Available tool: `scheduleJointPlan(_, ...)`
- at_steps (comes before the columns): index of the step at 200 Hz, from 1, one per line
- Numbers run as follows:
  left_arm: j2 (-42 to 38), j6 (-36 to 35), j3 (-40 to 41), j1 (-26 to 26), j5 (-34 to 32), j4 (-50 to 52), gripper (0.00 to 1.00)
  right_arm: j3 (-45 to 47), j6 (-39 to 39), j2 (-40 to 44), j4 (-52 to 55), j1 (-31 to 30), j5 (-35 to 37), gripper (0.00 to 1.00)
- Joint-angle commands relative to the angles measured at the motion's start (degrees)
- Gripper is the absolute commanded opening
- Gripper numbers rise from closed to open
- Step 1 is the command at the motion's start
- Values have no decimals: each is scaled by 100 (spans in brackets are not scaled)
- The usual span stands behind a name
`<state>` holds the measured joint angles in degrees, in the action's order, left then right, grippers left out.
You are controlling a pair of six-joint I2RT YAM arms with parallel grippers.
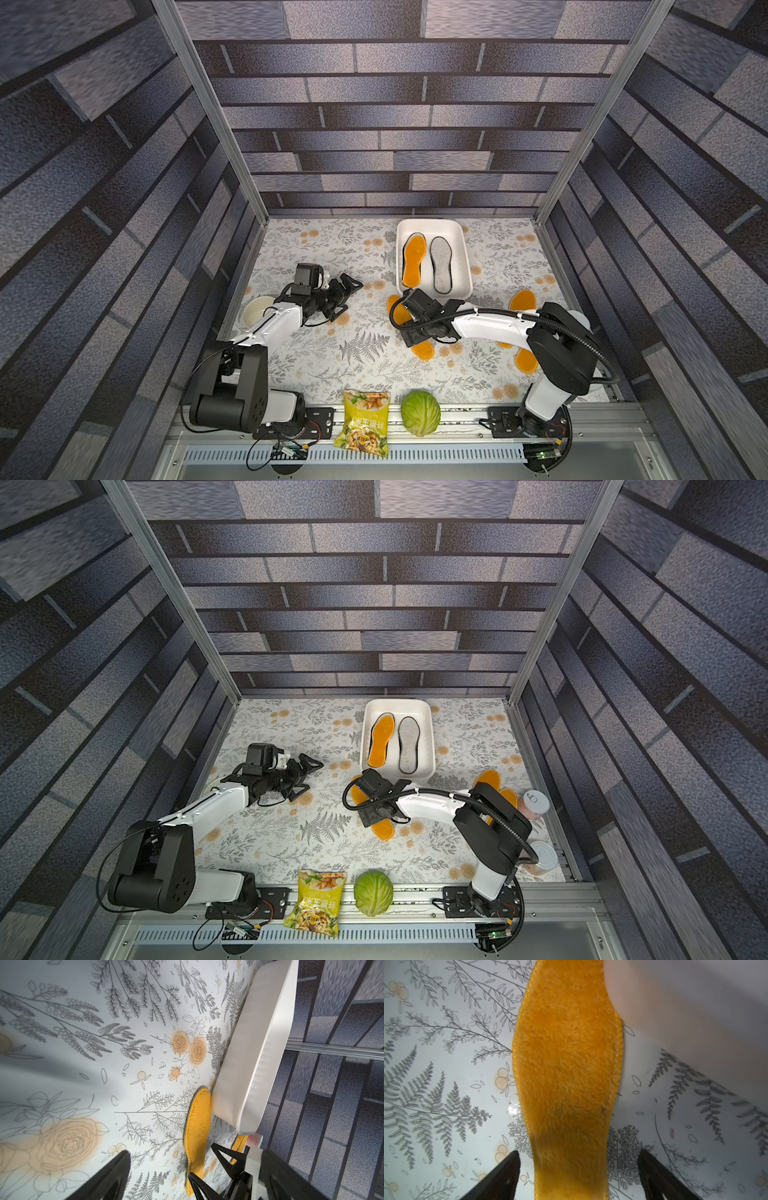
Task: Put the insoles into the storage box
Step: Pick up the insole from the center of the board.
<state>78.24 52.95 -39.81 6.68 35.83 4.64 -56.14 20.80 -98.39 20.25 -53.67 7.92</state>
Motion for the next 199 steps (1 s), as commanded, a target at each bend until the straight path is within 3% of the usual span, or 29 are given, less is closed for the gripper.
scheduleJointPlan(1, -1, 14, -4, 24, 64, -56, 100, -131, 147, -148, 6, -72, 37, 88)
scheduleJointPlan(68, 16, 22, -18, 19, 55, -52, 100, -250, 169, -426, 23, -88, -94, 80)
scheduleJointPlan(139, 43, -3, -19, 18, 55, -59, 100, -333, 176, -496, 84, -92, -161, 55)
scheduleJointPlan(199, 8, -11, 23, 0, 71, -67, 100, -345, 177, -445, 76, -87, -160, 47)
